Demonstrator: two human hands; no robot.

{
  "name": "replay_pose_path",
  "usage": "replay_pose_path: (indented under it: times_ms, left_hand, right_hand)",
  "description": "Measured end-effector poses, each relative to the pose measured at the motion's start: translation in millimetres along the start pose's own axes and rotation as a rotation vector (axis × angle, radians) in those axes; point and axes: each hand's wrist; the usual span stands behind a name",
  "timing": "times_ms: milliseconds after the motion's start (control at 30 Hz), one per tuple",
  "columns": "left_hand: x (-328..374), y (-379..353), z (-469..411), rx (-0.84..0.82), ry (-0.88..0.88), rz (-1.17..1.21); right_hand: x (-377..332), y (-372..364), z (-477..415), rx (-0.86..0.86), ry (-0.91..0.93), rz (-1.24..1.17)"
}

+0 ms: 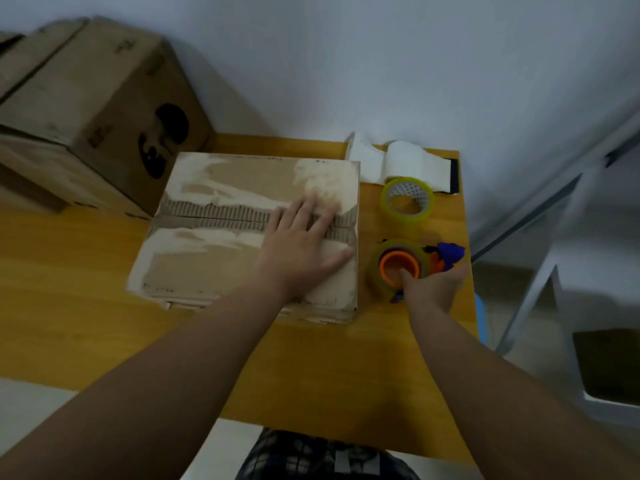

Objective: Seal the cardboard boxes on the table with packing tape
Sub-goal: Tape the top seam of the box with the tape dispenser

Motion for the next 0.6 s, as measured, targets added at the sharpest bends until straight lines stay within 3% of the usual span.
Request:
replay_pose_path:
  times_ms: [133, 333, 600]
  left_hand:
    - [6.6, -2.7, 8.3, 0.003, 0.013, 0.003]
    - [10.9, -1.5, 13.4, -0.023, 0.018, 0.000]
    - [15.7, 17.0, 5.4, -0.114, 0.085, 0.111]
  right_hand:
    - [5.2, -9.4, -5.8, -0.021, -0.125, 0.079]
    - [9.4, 4.0, 4.4, -0.053, 0.010, 0.090]
    - [-10.8, 43.0, 38.9, -0.085, 0.528, -0.066]
Point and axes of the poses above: each hand's wrist, its own z-axis away from the middle knuckle, its own y-axis out of the back of the hand, x = y × z, and after that the axes turned 13 degrees about -y, right-handed
